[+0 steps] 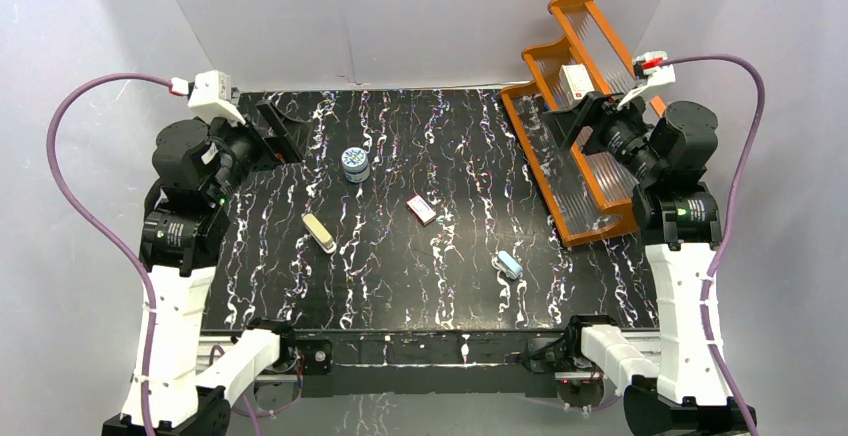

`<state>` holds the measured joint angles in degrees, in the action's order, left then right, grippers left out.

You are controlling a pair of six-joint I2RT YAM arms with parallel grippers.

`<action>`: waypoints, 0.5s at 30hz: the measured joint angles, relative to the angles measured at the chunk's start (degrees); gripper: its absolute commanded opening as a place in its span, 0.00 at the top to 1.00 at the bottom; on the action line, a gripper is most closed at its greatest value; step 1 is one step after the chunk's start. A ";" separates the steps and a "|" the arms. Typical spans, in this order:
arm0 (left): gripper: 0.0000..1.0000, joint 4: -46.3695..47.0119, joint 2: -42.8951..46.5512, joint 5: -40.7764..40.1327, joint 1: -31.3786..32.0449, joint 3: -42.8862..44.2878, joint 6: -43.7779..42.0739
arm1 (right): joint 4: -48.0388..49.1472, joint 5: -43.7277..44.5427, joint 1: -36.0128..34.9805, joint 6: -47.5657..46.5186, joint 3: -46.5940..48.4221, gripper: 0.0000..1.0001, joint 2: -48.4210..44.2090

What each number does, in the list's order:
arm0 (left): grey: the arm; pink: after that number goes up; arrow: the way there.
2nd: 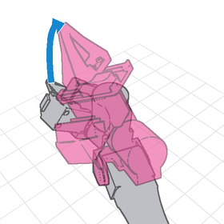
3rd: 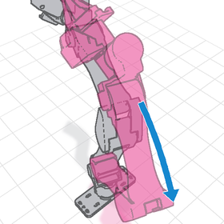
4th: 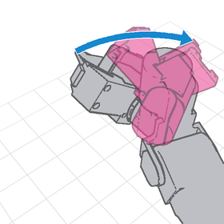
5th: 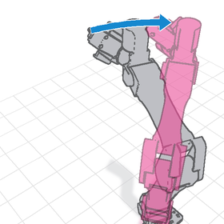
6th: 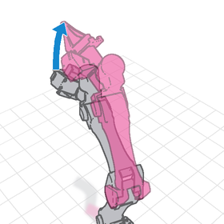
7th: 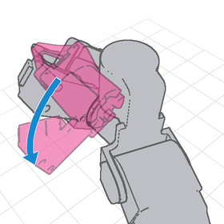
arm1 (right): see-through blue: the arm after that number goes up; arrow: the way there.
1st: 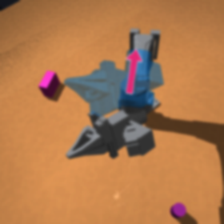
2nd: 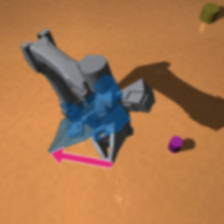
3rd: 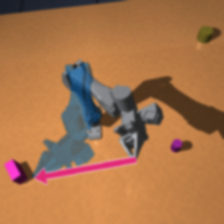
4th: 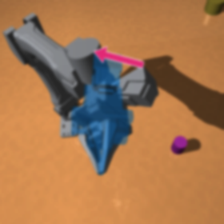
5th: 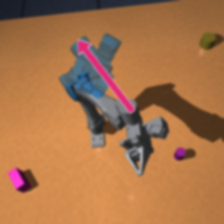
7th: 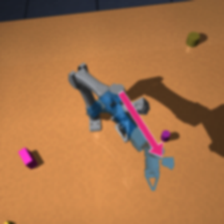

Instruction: Load the staples into the stapler

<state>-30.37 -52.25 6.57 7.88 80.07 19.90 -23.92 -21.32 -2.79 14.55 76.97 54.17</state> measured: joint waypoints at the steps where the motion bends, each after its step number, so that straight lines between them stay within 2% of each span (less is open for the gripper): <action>1: 0.07 0.28 0.00 0.31 -0.07 -0.24 0.24 | 0.57 -0.70 0.09 0.00 -0.28 0.16 0.07; 15: 0.06 4.42 1.70 8.31 -0.28 -9.57 3.74 | 4.59 -10.05 -0.55 -1.49 -2.58 0.18 0.96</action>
<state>-25.96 -50.54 14.87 7.60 70.50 23.64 -19.33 -31.38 -3.33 13.06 74.39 55.13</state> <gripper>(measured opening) 0.932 0.835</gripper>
